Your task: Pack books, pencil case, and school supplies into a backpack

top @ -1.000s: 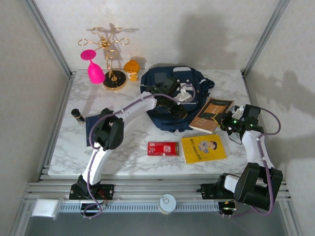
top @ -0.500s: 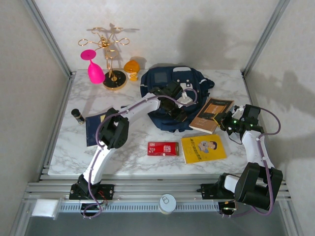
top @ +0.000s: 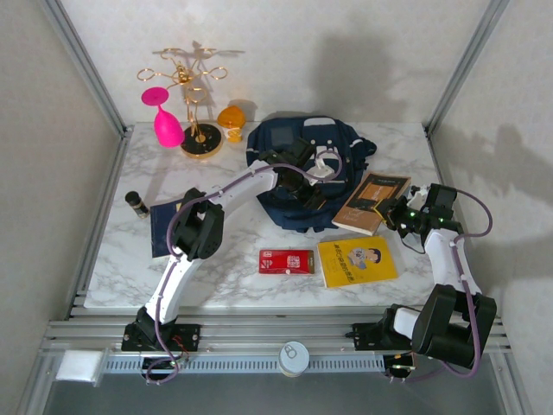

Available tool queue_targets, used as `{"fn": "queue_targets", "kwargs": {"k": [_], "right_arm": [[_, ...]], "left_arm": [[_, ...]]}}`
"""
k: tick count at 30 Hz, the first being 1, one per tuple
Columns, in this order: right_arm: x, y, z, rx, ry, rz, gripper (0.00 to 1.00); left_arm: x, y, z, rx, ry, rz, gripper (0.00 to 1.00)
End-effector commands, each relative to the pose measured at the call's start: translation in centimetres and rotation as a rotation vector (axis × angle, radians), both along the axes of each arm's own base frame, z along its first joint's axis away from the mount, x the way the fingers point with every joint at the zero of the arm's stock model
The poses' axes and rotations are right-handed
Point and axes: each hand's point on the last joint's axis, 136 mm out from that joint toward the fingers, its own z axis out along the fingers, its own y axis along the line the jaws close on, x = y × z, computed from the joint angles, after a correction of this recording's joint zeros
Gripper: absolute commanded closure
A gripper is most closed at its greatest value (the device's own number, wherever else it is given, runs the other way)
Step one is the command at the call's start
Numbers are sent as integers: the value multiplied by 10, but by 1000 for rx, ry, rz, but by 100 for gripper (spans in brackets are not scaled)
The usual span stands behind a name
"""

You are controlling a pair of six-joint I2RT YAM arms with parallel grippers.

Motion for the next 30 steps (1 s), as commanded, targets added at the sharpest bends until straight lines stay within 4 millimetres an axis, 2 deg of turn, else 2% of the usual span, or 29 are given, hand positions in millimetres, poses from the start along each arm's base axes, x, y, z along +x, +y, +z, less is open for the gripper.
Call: {"fn": "queue_targets", "kwargs": {"k": [1,3,7,10,14,19,23,26,30], "right_arm": [[6,3,12,-10,-73,34,100],[6,3,11,-10,-71,34,100],[6,3,11,-10,-72,36,100],[7,3,14,-12,-75,39,100],[6,5,20,1,-82,46,100],[-4,13,30,35,-80,73,100],[-17,27,41,59,-77,125,100],[-22,45,48,140,-79,171,100],[-17,81,55,168,-92,245,100]], "left_arm": [[6,0,2,-22,7,13,80],[9,1,3,-31,6,23,86],[15,2,5,-44,1,32,89],[14,2,7,-49,4,28,98],[16,2,23,-59,-24,31,100],[38,9,70,-66,-194,103,100],[48,9,121,-119,-322,137,100],[50,9,157,-135,-440,168,100],[47,7,203,-168,-586,202,100]]}}
